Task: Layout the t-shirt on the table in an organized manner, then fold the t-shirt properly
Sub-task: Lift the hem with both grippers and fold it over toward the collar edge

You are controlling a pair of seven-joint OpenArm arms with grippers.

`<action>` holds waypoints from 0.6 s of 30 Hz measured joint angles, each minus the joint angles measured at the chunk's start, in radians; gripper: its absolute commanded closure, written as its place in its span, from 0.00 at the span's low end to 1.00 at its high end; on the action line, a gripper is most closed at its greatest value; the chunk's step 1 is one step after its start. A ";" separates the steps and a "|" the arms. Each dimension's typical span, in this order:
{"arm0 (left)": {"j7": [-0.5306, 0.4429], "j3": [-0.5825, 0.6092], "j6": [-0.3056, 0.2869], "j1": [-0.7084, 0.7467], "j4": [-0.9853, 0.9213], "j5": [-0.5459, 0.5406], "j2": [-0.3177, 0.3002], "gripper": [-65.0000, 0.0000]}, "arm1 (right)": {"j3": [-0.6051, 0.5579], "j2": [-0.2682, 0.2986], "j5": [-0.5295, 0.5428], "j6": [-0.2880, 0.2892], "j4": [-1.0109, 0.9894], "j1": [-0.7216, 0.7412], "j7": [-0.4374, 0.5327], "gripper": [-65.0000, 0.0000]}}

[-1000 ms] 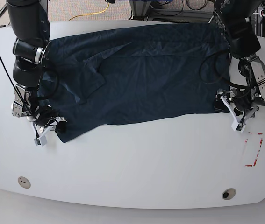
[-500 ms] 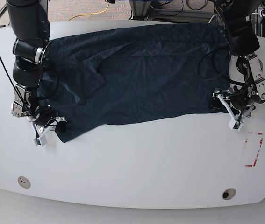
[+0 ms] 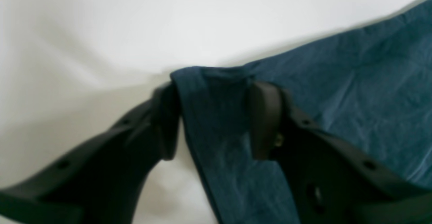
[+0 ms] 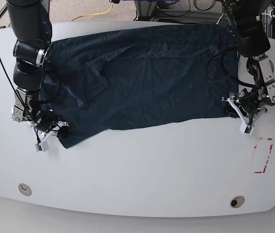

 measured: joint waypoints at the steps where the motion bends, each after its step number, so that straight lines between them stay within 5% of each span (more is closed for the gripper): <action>1: 0.000 0.000 0.000 0.000 0.000 0.000 0.000 0.63 | 0.000 0.000 0.000 0.000 0.000 0.000 0.000 1.00; 8: 0.003 0.000 0.007 -0.002 0.000 0.000 0.003 1.00 | 0.000 0.000 0.000 0.000 0.000 0.000 0.000 1.00; 18: 0.018 0.017 0.006 -0.015 -0.001 0.001 0.003 1.00 | 0.000 0.000 0.000 0.000 0.000 0.001 0.000 1.00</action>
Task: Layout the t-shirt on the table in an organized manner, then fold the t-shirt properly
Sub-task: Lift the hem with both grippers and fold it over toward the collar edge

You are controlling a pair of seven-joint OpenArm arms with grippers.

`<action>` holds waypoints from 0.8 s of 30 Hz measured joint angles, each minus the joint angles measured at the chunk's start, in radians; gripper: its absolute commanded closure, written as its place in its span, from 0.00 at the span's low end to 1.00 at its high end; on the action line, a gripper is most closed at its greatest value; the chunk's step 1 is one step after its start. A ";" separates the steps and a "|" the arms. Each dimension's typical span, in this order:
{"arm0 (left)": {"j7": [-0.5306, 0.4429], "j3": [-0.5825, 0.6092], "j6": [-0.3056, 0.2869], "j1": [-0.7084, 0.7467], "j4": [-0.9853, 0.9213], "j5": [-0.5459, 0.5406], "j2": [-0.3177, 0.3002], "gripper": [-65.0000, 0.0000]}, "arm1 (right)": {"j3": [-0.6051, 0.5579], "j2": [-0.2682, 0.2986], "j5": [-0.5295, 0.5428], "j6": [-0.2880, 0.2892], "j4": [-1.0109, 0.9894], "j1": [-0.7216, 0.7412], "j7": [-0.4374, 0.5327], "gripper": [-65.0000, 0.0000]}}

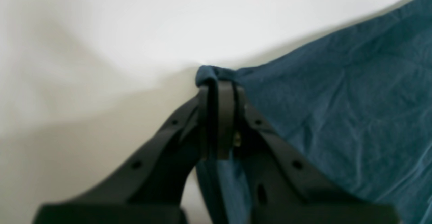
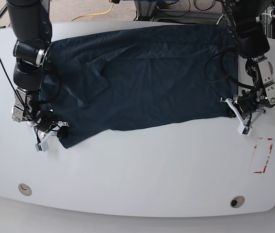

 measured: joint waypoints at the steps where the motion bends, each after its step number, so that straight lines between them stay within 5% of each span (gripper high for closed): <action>1: 0.005 0.000 0.000 -0.003 0.000 0.000 0.000 1.00 | 0.000 0.000 0.000 0.000 0.000 0.000 0.000 1.00; 24: -0.002 0.003 -0.013 -0.115 0.006 -0.003 -0.034 1.00 | 0.000 -0.011 -0.018 0.000 0.472 -0.050 -0.393 1.00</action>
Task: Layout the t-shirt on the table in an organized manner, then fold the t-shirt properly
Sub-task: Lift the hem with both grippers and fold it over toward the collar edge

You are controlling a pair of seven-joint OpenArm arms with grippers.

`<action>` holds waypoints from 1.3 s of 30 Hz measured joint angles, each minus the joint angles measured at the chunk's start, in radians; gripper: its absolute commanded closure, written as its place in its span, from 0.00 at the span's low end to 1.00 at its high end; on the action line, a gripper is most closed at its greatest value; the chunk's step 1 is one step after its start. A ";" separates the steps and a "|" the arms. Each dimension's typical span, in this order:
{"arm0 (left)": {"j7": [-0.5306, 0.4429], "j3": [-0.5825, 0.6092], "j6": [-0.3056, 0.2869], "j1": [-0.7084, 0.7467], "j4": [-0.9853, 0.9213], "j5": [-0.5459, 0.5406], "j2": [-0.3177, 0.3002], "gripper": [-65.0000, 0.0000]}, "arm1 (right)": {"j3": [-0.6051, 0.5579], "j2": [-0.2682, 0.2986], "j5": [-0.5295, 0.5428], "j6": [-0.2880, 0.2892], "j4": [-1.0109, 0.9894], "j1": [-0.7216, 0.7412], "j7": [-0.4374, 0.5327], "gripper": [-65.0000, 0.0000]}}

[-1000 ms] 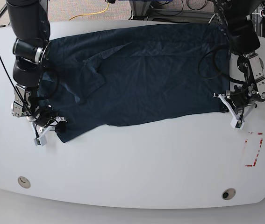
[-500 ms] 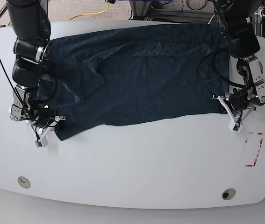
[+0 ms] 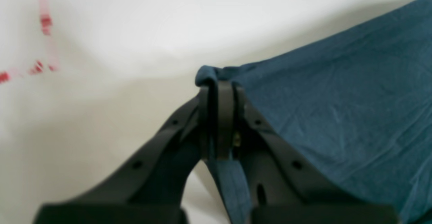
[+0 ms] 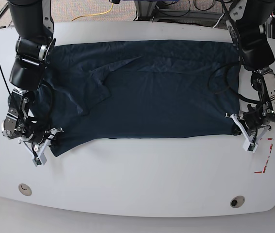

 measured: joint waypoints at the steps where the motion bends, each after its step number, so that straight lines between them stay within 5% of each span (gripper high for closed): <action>1: 0.008 0.001 -0.004 -0.001 0.012 -0.002 -0.004 1.00 | 0.000 0.000 -0.001 0.000 0.018 -0.008 -0.008 1.00; 25: 0.074 -0.005 -0.039 0.134 0.152 -0.011 -0.043 1.00 | 0.094 -0.047 0.020 0.005 0.529 -0.290 -0.312 1.00; 39: 0.074 -0.004 -0.036 0.191 0.152 -0.009 -0.068 1.00 | 0.096 -0.135 0.002 0.000 0.780 -0.473 -0.407 1.00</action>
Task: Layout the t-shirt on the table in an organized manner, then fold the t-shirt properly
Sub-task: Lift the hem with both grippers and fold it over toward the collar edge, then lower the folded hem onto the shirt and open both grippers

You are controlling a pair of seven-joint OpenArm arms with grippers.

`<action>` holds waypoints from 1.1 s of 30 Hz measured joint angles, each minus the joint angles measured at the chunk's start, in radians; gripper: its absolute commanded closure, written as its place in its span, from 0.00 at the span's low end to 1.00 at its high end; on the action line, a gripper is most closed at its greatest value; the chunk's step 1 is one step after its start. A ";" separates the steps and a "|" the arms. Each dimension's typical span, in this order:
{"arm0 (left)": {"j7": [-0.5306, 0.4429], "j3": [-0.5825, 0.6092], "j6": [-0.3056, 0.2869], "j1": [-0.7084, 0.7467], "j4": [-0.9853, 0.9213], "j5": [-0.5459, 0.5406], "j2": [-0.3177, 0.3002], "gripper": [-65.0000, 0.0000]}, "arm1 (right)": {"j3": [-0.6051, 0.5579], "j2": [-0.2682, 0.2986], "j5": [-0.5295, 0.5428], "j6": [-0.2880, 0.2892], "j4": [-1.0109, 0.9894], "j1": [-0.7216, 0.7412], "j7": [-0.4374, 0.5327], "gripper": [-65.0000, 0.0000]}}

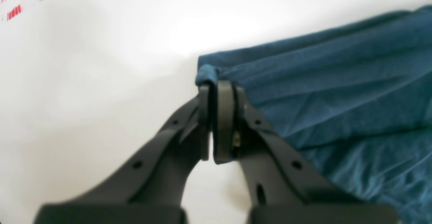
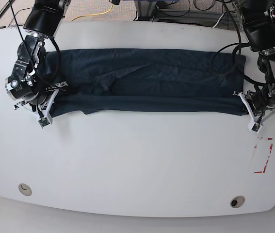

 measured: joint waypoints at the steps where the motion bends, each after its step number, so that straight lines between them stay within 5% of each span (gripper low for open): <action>1: 0.000 0.001 0.000 0.002 0.000 0.002 -0.005 1.00 | -0.001 -0.003 0.002 0.000 0.005 -0.007 0.001 1.00; 6: -0.003 0.002 0.001 0.015 0.000 0.007 -0.015 1.00 | -0.001 -0.011 0.012 0.000 0.005 -0.023 0.006 0.93; 9: -0.011 0.003 0.000 0.035 0.000 0.006 -0.018 0.90 | 0.000 -0.010 0.012 0.000 0.005 -0.036 0.007 0.80; 19: 0.014 0.035 0.008 0.058 0.000 0.017 -0.057 0.10 | -0.001 -0.004 -0.003 0.000 0.006 -0.085 0.004 0.23; 23: 0.026 0.037 0.007 0.071 -0.001 0.010 -0.057 0.13 | 0.016 -0.003 -0.005 0.000 0.033 -0.095 -0.005 0.14; 33: 0.035 0.034 0.008 0.056 -0.001 0.016 -0.114 0.15 | 0.073 0.006 -0.004 0.000 0.198 -0.030 -0.131 0.13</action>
